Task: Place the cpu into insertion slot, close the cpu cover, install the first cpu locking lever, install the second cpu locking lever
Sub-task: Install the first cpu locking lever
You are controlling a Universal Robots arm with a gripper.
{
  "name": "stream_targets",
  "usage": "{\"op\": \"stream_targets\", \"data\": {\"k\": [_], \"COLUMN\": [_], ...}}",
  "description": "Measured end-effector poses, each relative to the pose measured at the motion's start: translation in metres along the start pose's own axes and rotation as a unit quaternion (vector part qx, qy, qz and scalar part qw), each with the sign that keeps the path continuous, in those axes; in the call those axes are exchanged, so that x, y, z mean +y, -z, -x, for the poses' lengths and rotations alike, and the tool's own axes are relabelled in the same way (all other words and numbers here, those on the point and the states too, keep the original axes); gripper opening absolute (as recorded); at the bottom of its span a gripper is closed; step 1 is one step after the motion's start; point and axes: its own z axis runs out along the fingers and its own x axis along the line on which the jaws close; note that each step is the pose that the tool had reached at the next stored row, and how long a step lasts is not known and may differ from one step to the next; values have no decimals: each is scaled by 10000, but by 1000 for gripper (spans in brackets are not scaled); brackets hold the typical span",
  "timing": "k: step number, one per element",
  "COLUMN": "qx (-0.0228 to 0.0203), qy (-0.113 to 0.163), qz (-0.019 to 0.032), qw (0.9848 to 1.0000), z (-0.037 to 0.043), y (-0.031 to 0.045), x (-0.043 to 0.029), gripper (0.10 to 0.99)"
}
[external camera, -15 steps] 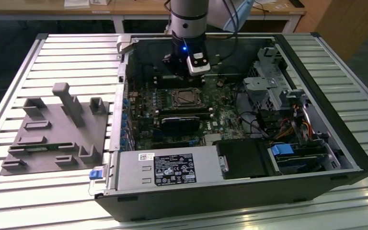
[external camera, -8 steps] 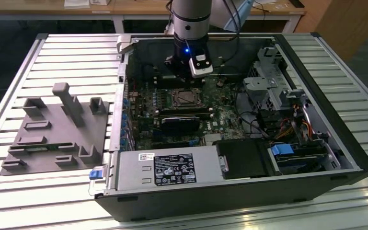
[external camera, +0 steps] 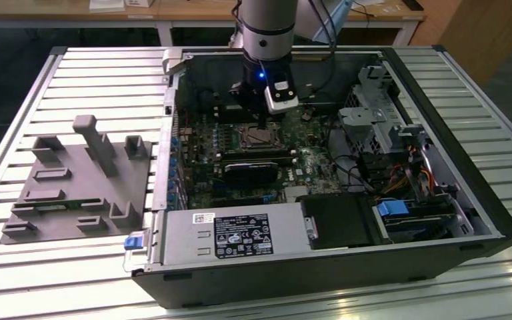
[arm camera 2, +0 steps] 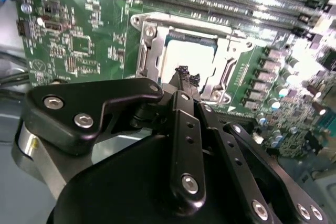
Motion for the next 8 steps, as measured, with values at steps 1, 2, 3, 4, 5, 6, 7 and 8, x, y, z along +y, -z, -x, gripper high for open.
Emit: {"op": "stream_targets", "data": {"k": [1,2,3,4,5,6,7,8], "qx": [-2,-5,-8,-11,-14,-19,-25,-30], "qy": [0,1,1,1,2,2,3,3], "qz": [-7,-13,-20,-29,-39,-51,-65,-80], "qw": [10000,10000,10000,10000,10000,10000,10000,10000], "z": [5,9,13,16,20,22,23,24], "y": [1,1,2,2,3,2,2,2], "x": [-14,-25,-35,-45,-55,-61,-63,-64], "gripper": [102,102,102,102,102,102,102,102]}}
